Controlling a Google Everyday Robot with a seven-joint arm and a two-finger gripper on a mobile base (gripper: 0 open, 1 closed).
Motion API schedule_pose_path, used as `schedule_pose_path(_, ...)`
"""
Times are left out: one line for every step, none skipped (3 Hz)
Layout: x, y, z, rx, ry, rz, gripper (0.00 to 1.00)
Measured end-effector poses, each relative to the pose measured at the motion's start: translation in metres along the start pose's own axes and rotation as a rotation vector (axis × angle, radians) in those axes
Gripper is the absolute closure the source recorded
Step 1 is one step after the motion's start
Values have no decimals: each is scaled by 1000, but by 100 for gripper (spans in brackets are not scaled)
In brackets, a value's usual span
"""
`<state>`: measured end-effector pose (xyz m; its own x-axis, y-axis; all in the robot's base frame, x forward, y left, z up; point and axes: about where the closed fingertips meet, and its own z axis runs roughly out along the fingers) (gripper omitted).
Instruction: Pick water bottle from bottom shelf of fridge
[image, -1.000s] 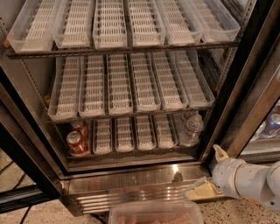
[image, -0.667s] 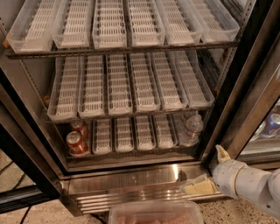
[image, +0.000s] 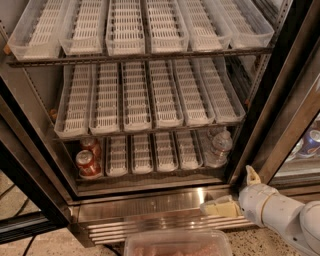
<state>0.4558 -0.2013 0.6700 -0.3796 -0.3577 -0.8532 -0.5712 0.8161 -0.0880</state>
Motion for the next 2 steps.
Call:
schedule_pose_path(0, 0, 0, 0, 0, 0, 0)
schedule_pose_path(0, -4, 10, 39, -40, -3, 0)
